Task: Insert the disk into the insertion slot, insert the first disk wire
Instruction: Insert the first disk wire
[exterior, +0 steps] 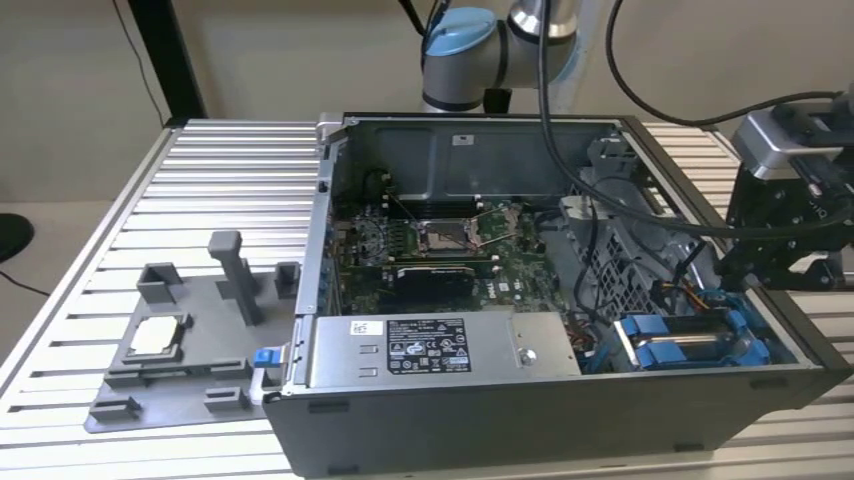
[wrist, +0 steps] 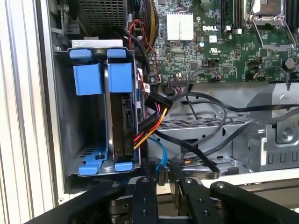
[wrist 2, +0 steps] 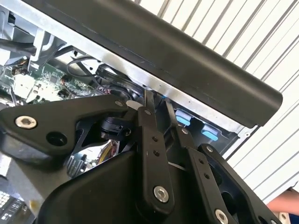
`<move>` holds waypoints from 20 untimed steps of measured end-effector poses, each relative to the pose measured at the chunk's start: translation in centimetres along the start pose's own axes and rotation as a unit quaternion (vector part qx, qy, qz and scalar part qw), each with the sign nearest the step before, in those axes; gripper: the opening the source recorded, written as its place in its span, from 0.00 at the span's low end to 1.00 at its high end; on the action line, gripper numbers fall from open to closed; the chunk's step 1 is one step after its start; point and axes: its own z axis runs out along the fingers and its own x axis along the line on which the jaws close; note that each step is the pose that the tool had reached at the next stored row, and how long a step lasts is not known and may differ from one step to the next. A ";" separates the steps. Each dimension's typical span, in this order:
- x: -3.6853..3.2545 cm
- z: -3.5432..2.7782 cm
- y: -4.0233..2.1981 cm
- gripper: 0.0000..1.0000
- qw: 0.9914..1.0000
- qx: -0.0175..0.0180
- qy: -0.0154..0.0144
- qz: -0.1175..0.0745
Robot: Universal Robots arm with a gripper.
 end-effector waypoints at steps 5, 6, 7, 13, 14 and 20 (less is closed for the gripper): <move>-0.12 0.06 -0.11 1.00 1.000 0.000 0.000 0.000; -0.11 0.08 -0.13 1.00 1.000 0.000 0.000 0.000; -0.11 0.09 -0.15 1.00 1.000 0.000 0.000 0.000; -0.11 0.17 -0.16 0.00 1.000 0.000 0.000 0.000; -0.11 0.17 -0.16 0.00 1.000 0.000 0.000 0.000; -0.23 -0.65 -0.06 0.00 1.000 0.000 0.001 0.000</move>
